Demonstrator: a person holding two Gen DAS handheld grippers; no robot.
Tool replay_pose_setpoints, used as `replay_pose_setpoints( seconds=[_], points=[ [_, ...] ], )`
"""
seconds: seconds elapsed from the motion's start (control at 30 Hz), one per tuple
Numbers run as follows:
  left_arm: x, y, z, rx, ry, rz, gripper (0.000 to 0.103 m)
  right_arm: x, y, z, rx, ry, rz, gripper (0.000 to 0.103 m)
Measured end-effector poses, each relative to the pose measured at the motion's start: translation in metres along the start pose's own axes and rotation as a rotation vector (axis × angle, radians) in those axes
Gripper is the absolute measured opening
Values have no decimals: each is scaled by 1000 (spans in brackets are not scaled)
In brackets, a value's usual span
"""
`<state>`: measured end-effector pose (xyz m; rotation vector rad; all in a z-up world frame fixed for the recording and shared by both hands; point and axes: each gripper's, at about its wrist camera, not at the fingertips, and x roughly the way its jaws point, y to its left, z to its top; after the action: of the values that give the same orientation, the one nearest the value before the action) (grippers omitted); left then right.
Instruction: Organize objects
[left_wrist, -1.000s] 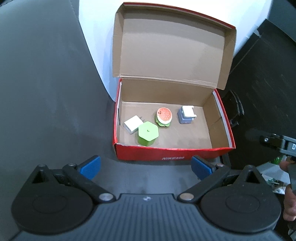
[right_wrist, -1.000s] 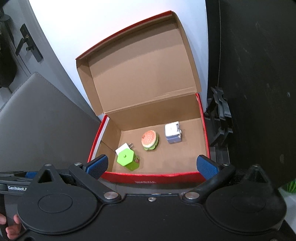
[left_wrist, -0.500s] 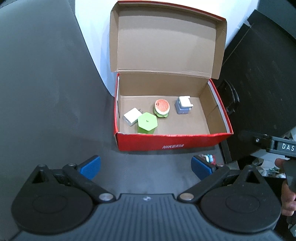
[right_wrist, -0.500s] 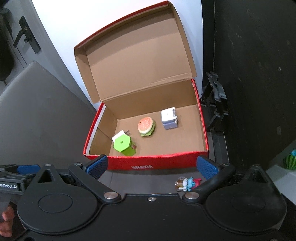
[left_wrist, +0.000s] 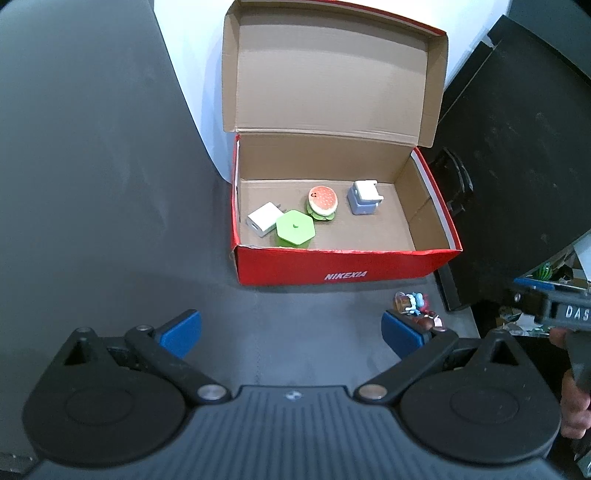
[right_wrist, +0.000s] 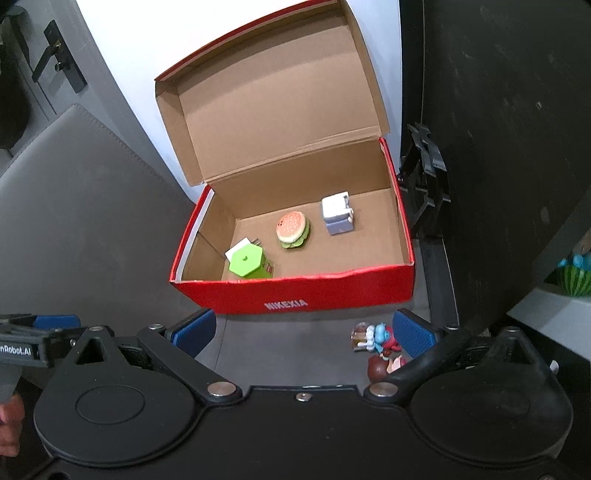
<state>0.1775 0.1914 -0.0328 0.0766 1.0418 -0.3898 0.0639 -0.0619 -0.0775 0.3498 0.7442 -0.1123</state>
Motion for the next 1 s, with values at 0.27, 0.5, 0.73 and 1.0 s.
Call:
replay_pose_setpoints(
  seconds=[0.27, 0.5, 0.73, 1.0],
  points=[
    [-3, 0, 1, 4, -1, -10, 103, -6, 2, -13, 7, 16, -12, 103],
    [-3, -2, 3, 8, -5, -12, 103, -12, 1, -18, 22, 15, -17, 103],
    [3, -13, 7, -2, -1, -25, 103, -13, -4, -21, 37, 4, -38, 103],
    [17, -35, 13, -13, 1, -41, 103, -6, -15, -29, 66, -10, -62, 103]
  ],
)
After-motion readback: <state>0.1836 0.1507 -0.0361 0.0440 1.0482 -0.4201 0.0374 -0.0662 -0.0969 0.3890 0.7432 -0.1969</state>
